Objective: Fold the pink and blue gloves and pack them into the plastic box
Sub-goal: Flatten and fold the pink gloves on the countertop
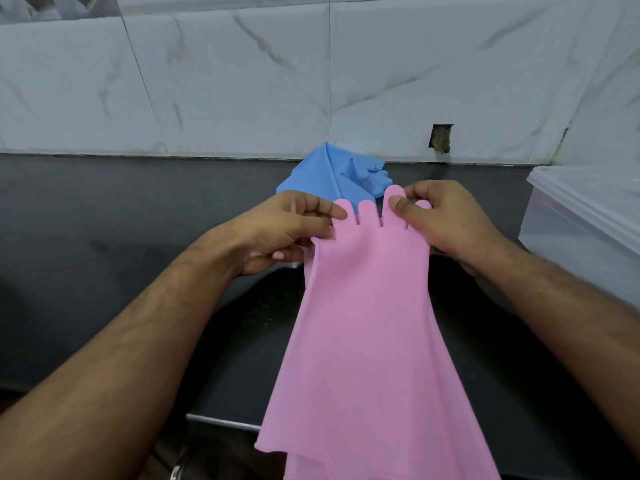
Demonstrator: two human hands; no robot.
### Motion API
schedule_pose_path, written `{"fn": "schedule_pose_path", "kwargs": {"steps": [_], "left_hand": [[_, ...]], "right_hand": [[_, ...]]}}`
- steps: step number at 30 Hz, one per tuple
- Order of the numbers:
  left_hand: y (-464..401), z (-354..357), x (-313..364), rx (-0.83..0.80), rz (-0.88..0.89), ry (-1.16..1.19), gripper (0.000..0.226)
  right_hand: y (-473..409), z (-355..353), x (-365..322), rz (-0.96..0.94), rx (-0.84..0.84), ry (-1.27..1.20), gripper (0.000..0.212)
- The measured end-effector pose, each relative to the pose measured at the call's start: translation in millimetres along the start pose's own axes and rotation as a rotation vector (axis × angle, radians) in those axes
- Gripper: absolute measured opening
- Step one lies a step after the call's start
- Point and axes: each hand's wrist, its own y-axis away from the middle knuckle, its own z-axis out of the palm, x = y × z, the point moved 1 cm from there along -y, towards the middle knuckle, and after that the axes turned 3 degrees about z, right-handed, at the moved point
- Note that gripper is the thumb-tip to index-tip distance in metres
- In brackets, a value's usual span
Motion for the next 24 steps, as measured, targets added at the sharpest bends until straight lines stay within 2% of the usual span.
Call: {"fn": "schedule_pose_path", "kwargs": {"steps": [4,7,10,13,17,20,22,24], "left_hand": [[3.4,-1.0,5.6,-0.088,0.076,0.076,0.032],[5.3,0.5,4.5,-0.116,0.043,-0.039,0.032],[3.9,3.6,-0.6,-0.053,0.020,-0.228,0.031],[-1.2,0.5,-2.9,0.055,0.032,-0.295,0.023],[-6.2,-4.7,-7.4,0.096,0.069,-0.258,0.017],[-6.4,-5.3,-9.9,0.109,0.096,-0.278,0.027],[-6.8,-4.8,-11.8,0.132,0.121,-0.333,0.019],[-8.6,-4.7,-13.7,0.142,0.140,-0.350,0.029]], "right_hand": [[0.0,1.7,-1.6,-0.024,0.004,-0.049,0.023],[0.5,5.3,3.3,0.029,-0.081,0.029,0.025],[0.8,6.4,6.1,0.039,-0.099,0.075,0.022],[1.4,3.4,5.6,0.019,-0.094,0.107,0.021],[0.4,4.3,5.0,-0.001,-0.108,0.178,0.027],[-1.0,5.5,4.4,-0.001,-0.127,0.252,0.032],[-1.5,4.9,3.8,-0.001,-0.159,0.284,0.030],[-2.2,1.8,1.7,-0.005,-0.177,0.314,0.027]]}}
